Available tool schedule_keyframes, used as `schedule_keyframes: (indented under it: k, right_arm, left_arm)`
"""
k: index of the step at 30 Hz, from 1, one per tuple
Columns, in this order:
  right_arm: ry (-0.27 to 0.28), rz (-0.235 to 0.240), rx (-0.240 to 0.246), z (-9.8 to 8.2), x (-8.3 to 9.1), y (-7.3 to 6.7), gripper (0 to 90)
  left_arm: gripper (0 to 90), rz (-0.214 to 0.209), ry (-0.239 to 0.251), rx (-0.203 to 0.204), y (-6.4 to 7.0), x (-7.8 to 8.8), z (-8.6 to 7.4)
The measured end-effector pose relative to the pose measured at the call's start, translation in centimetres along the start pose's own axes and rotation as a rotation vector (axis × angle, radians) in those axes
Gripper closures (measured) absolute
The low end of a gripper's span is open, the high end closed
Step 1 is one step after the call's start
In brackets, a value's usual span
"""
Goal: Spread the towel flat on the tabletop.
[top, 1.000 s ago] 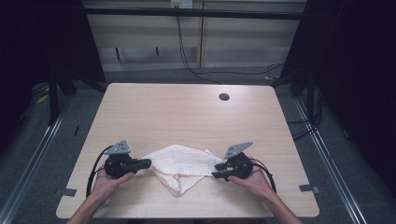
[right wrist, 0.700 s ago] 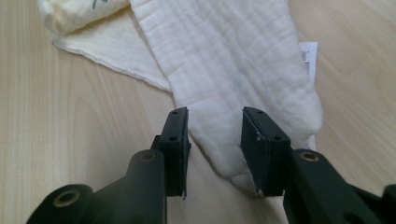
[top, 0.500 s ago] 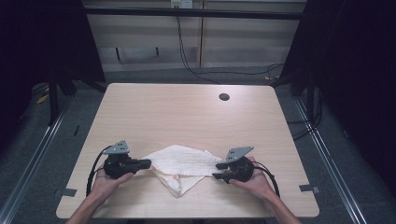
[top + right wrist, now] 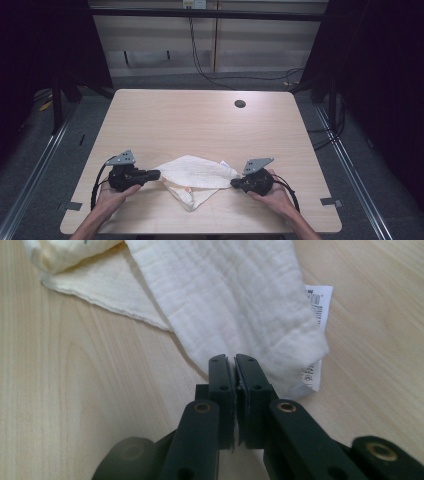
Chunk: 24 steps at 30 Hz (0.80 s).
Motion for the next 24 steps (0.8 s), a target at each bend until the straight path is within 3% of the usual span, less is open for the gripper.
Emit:
schedule_keyframes:
  k: [5, 12, 14, 19, 20, 24]
  right_arm:
    - [0.067, 0.026, -0.069, 1.3, 1.5, 1.0, 87.5]
    - [0.180, 0.041, -0.141, 3.2, 4.7, 1.9, 87.7]
    - [0.194, 0.037, -0.148, 3.6, 5.5, 2.0, 87.8]
    - [0.261, 0.035, -0.183, 5.0, 7.8, 2.5, 87.9]
    - [0.258, 0.028, -0.178, 5.3, 8.2, 2.5, 87.9]
    - [0.272, 0.012, -0.171, 6.4, 9.7, 2.7, 88.0]
  left_arm:
    - [86.1, 0.010, -0.003, -0.009, 0.2, -0.1, 0.6]
    - [86.1, -0.002, 0.036, -0.031, 1.5, 0.4, 2.2]
    - [86.1, -0.006, 0.044, -0.056, 2.1, 0.6, 3.0]
    - [86.2, -0.017, 0.056, -0.036, 1.8, 0.7, 4.2]
    - [86.2, -0.004, 0.039, -0.064, 1.9, 0.8, 5.0]
    - [86.2, -0.011, 0.095, -0.067, 2.1, 1.7, 7.0]
Point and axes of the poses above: each handheld gripper's, and its own axes: x roughly backward along the jaws, z roughly out of its top, y roughly to its right, the point moved 7 cm from there along -x, roughly forward along the jaws, and after that the axes turned 6 degrees about -y, right-handed, at the moved point
